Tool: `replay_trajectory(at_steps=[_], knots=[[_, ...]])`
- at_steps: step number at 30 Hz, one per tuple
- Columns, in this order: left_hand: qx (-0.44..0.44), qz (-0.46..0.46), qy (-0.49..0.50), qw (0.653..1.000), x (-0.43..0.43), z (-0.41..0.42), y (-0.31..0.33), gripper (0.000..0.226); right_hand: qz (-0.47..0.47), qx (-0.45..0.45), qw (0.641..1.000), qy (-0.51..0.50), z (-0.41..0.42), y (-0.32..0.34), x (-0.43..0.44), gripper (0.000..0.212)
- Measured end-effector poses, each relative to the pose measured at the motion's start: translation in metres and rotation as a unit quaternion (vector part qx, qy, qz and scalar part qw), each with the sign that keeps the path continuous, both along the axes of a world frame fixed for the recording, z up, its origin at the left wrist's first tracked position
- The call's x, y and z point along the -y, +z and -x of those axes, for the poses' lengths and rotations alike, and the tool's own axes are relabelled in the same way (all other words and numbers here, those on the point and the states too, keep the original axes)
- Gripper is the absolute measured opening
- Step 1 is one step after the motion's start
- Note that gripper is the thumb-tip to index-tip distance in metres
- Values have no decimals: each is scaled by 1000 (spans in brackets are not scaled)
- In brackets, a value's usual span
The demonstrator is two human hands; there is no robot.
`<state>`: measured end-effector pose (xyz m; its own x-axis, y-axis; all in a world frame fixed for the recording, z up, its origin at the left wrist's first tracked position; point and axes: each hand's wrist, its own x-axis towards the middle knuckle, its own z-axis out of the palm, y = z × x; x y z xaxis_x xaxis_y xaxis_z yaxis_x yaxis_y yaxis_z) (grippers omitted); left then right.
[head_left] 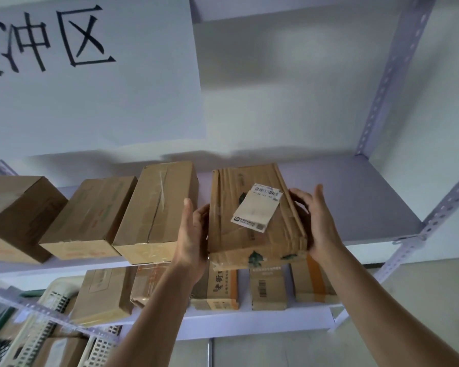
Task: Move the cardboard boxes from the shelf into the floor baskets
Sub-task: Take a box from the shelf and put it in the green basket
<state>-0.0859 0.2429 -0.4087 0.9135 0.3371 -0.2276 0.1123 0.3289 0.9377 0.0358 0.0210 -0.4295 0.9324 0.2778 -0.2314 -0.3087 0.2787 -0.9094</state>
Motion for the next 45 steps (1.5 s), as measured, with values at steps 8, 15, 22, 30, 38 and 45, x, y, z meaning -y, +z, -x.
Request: replay_trajectory(at_steps=[8, 15, 22, 30, 38, 45], knots=[[12, -5, -30, 999, 15, 8, -6, 69, 17, -22, 999, 18, 13, -6, -3, 94], [70, -24, -43, 996, 18, 30, 16, 67, -9, 41, 999, 11, 38, 24, 5, 92], [104, -56, -44, 992, 7, 72, 47, 81, -44, 116, 992, 3, 88, 69, -2, 81], [137, -49, -6, 989, -31, 174, 68, 75, -56, 143, 988, 15, 182, 94, -39, 74], [116, -65, 68, 989, -89, 314, 74, 69, -42, 153, 983, 91, 296, 94, -115, 81], [102, -59, 139, 983, -145, 434, 60, 74, -36, 126, 977, 169, 390, 87, -196, 95]])
